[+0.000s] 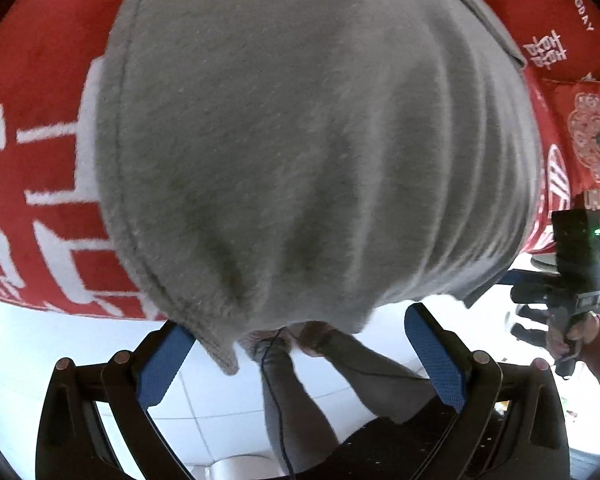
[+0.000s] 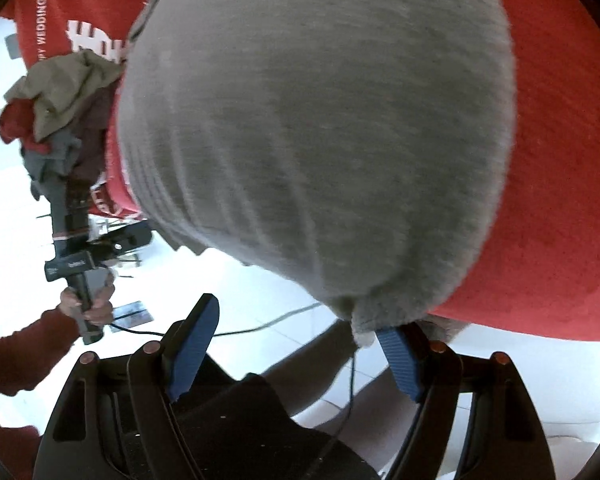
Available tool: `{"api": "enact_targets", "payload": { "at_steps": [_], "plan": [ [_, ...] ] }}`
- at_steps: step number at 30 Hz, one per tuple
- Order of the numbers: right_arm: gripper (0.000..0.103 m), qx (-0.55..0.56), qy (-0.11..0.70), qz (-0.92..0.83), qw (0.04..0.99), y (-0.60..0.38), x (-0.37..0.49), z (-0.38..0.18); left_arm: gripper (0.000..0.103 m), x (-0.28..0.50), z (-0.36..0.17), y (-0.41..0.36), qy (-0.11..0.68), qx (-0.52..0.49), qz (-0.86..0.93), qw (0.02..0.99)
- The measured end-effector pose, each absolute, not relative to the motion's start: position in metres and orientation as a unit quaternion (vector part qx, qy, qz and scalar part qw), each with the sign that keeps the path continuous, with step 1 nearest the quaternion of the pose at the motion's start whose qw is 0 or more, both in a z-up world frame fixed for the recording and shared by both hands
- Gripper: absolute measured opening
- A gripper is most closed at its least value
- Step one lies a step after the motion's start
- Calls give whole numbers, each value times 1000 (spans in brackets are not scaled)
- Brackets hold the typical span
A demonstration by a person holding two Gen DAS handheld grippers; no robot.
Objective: Fold small clothes
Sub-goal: 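Grasp the sweater hem with both grippers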
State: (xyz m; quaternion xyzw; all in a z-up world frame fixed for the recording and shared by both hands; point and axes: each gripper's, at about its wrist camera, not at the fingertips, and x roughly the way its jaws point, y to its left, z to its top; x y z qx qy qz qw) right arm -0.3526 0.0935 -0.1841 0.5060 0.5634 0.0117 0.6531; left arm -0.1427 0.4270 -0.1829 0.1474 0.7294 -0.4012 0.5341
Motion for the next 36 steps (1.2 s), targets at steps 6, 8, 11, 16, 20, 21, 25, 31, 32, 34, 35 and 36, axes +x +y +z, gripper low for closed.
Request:
{"api": "enact_targets", "payload": {
  "at_steps": [6, 8, 11, 16, 20, 21, 25, 31, 32, 34, 35, 36],
  "plan": [
    [63, 581, 535, -4, 613, 85, -362, -200, 80, -114, -182, 463, 744, 117, -382, 535],
    [45, 610, 526, -25, 592, 81, -369, -209, 58, -100, -160, 466, 744, 134, -376, 536],
    [13, 620, 523, -46, 583, 80, -383, -214, 21, -85, -148, 481, 742, 167, -365, 537],
    [11, 634, 495, -46, 593, 89, -389, -198, 18, -73, -154, 499, 738, 177, -357, 544],
    [15, 633, 494, -50, 594, 89, -381, -197, 84, -76, -165, 505, 733, 214, -343, 547],
    [18, 629, 499, -54, 594, 87, -379, -197, 84, -74, -165, 510, 723, 212, -348, 558],
    [37, 602, 525, -55, 599, 90, -371, -202, 84, -74, -174, 508, 727, 198, -348, 558],
    [19, 597, 543, -50, 588, 99, -359, -214, 25, -66, -175, 536, 733, 186, -354, 551],
    [17, 599, 538, -45, 591, 101, -357, -212, 9, -65, -174, 540, 736, 179, -362, 543],
    [16, 609, 516, -33, 601, 104, -354, -201, 9, -61, -165, 547, 730, 175, -379, 541],
    [16, 616, 506, -27, 603, 105, -353, -196, 9, -59, -160, 549, 730, 166, -386, 539],
    [16, 627, 490, -18, 605, 106, -352, -189, 9, -53, -150, 554, 729, 146, -395, 539]
  ]
}}
